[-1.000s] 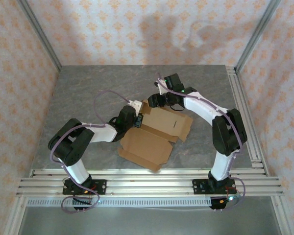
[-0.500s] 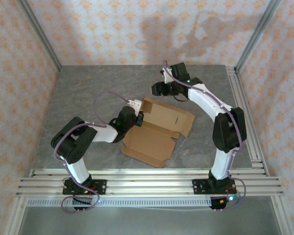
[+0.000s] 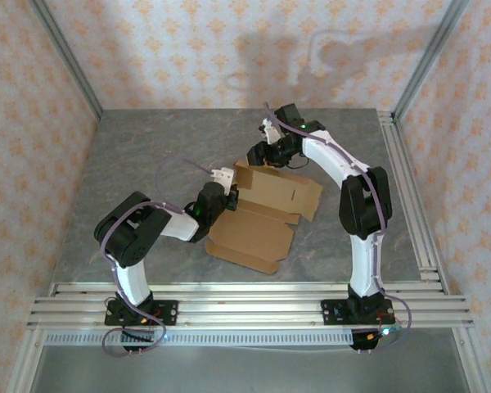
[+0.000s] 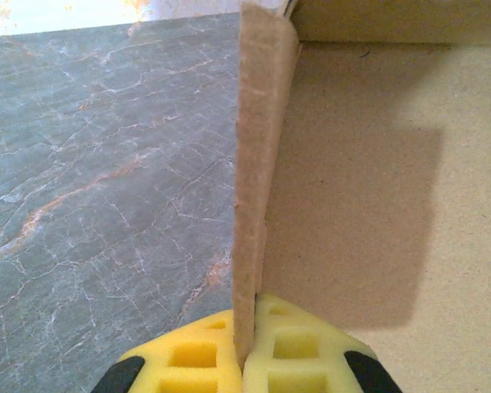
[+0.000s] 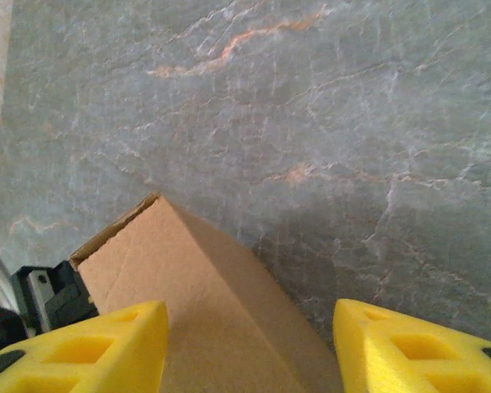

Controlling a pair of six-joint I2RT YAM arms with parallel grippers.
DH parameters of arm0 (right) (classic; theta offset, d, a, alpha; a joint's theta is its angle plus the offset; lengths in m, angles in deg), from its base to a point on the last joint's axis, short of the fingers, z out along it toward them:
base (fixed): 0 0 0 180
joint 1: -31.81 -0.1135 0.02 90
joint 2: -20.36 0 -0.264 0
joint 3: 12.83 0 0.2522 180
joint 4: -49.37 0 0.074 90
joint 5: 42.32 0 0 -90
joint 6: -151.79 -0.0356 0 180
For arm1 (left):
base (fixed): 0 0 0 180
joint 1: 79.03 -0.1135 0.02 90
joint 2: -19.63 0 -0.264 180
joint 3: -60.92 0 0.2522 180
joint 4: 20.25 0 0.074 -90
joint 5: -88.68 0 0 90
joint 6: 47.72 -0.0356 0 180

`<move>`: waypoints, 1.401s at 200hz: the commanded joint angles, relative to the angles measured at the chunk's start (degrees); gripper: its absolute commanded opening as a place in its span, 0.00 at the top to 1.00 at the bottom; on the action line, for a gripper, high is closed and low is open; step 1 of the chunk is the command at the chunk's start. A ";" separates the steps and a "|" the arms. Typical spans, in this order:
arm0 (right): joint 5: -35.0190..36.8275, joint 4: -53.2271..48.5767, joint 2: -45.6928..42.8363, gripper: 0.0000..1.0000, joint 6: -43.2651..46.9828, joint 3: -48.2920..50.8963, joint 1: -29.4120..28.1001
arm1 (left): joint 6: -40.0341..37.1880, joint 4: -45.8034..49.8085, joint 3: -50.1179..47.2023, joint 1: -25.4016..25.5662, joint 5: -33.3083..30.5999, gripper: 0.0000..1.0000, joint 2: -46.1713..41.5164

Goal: Fold the paper box

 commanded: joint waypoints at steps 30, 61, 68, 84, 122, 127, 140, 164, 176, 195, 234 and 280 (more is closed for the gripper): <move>-3.17 -1.68 1.36 0.45 -1.49 -3.02 -1.21 | 0.09 -5.52 -1.60 1.93 -4.86 1.00 2.59; -3.38 -2.20 1.84 0.46 -1.40 -3.91 -2.28 | 0.35 -7.66 -2.27 2.95 -6.29 1.00 3.57; -3.39 -2.21 1.97 0.46 -1.47 -3.96 -2.39 | 0.56 -7.86 -2.36 3.11 -6.57 1.00 3.75; -3.31 -2.55 2.20 0.46 -1.45 -3.79 -2.83 | 0.77 -8.04 -2.62 3.31 -6.93 1.00 4.13; -2.96 -2.37 1.60 0.55 -1.49 -1.46 -3.54 | 1.19 -8.25 -3.23 3.53 -7.55 1.00 4.41; -2.85 -2.25 1.46 0.55 -1.45 -1.09 -3.63 | 1.25 -8.31 -3.24 3.48 -7.43 1.00 4.41; -2.60 -1.81 1.15 0.58 -1.41 -0.07 -3.81 | 1.47 -7.87 -3.24 3.48 -7.46 1.00 4.41; -1.18 -1.64 0.58 0.59 0.03 1.51 -4.15 | 1.91 -6.87 -2.99 3.57 -7.62 1.00 4.41; -0.23 -2.05 0.60 0.59 1.00 1.87 -4.33 | 2.22 -6.49 -2.73 3.52 -7.75 0.98 4.41; 1.74 -2.95 0.57 0.59 2.15 1.93 -4.66 | 2.59 -6.49 -2.88 3.56 -8.05 0.95 4.32; 3.13 -3.19 0.27 0.61 3.21 1.81 -4.78 | 3.16 -3.59 -2.79 3.51 -9.46 0.89 3.24; 5.49 -3.92 -0.26 0.63 4.99 1.97 -4.99 | 3.89 -1.95 -2.50 3.48 -9.13 0.71 1.91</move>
